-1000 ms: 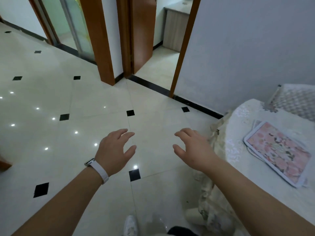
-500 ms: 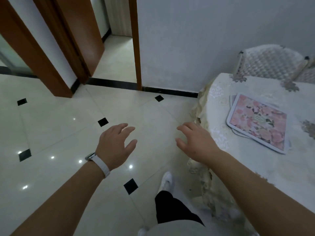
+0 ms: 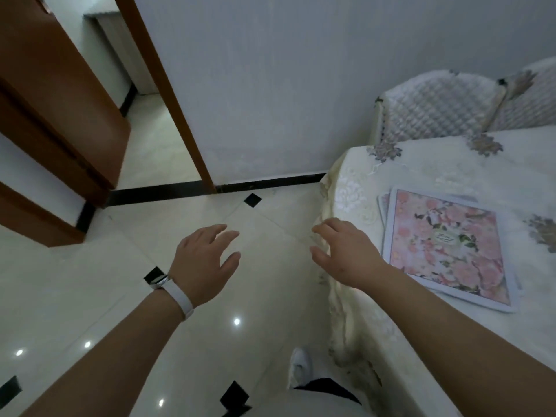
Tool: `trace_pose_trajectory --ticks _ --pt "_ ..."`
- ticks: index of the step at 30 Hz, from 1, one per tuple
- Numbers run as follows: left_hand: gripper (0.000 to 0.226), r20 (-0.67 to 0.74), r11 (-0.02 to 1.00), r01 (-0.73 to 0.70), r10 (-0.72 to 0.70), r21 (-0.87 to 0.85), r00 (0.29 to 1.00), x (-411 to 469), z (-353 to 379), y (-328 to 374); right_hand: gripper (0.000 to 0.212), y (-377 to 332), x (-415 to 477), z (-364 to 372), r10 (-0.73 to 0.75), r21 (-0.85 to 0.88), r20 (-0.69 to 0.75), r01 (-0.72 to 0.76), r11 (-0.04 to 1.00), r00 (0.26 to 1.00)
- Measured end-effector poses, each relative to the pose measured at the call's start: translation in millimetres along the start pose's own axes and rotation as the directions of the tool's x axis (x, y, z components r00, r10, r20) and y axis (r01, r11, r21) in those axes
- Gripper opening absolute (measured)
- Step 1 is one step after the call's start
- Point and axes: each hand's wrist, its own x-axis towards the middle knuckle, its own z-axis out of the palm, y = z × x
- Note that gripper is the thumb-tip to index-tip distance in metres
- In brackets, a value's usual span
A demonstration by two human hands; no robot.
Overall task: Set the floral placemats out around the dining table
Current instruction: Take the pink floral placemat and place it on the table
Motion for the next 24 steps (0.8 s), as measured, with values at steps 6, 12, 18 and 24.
trace_pose_trajectory --ticks 6,12,18,24 --pt "0.061 0.051 0.992 -0.125 0.125 0.007 0.991 83.1 8.1 25.9 0.048 46.4 22.6 -27.4 0.137 0.002 -0.048 -0.137 0.991 0.989" --pt "0.051 0.061 0.947 -0.314 0.318 -0.060 0.946 167.3 28.9 39.4 0.047 83.6 42.5 -29.0 0.319 0.027 -0.057 -0.318 0.948 0.946" --pt "0.054 0.115 0.894 -0.407 0.431 -0.189 0.895 279.9 57.8 34.8 0.048 96.3 89.0 -27.6 0.480 0.017 -0.057 -0.480 0.877 0.875" --pt "0.058 0.180 0.789 -0.548 0.603 -0.280 0.777 387.9 71.5 44.8 0.048 93.6 144.2 -40.5 0.645 0.033 -0.086 -0.644 0.764 0.760"
